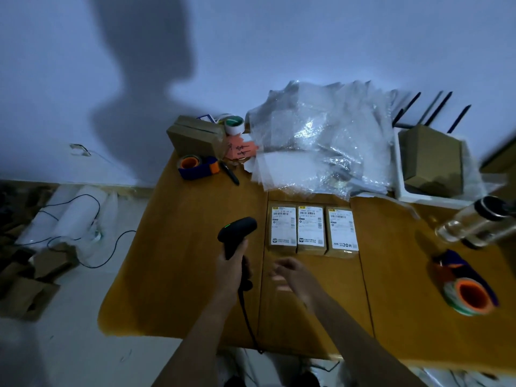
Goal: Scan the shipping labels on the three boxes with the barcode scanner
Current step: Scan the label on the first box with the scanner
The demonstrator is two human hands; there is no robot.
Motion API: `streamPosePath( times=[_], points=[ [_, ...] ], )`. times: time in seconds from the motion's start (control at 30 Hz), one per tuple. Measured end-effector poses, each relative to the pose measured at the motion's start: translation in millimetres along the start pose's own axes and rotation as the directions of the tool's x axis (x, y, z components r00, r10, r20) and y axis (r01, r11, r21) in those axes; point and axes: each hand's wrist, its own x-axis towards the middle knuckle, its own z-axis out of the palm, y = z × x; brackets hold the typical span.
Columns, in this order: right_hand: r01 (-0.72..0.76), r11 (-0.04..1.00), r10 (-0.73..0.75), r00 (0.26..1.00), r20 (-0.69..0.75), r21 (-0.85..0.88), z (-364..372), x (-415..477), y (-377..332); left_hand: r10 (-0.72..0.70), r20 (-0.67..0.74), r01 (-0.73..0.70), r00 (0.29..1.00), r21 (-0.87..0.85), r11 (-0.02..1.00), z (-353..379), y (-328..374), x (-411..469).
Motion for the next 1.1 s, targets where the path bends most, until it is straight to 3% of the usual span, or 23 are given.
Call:
streamPosePath(
  times=[0.1, 0.23, 0.37, 0.5, 0.63, 0.93, 1.1],
  points=[
    [-0.003, 1.000, 0.001, 0.996, -0.085, -0.030, -7.8, 1.0, 7.1, -0.006, 0.029, 0.005, 1.000, 0.050, 0.999, -6.7, -9.0, -3.8],
    [0.042, 0.971, -0.083, 0.982, -0.171, -0.233, -16.0, 14.8, 12.7, 0.001, 0.047, -0.005, 0.999, 0.092, 0.996, -10.2, -17.9, -8.1],
    [0.168, 0.733, -0.352, 0.923, -0.156, -0.659, -30.1, 32.7, 6.7, 0.032, 0.048, -0.037, 0.998, 0.109, 0.993, -10.4, -18.0, -11.0],
    [0.220, 0.516, -0.519, 0.849, -0.098, -0.828, -44.2, 53.2, -0.6, 0.046, 0.063, -0.054, 0.997, 0.138, 0.989, -13.7, -15.7, -10.6],
    [0.185, 0.394, -0.523, 0.851, -0.054, -0.900, -54.9, 74.0, -15.7, 0.037, 0.062, -0.046, 0.997, 0.143, 0.989, -15.4, -16.4, -10.1],
    [0.126, 0.349, -0.380, 0.925, -0.018, -0.929, -49.0, 95.8, -28.7, -0.002, 0.048, -0.002, 0.999, 0.096, 0.995, -14.6, -20.6, -9.2],
    [0.110, 0.381, -0.433, 0.899, -0.072, -0.918, -35.1, 95.6, -25.3, -0.009, 0.055, 0.004, 0.998, 0.095, 0.996, -15.4, -19.6, -8.0]
  ],
)
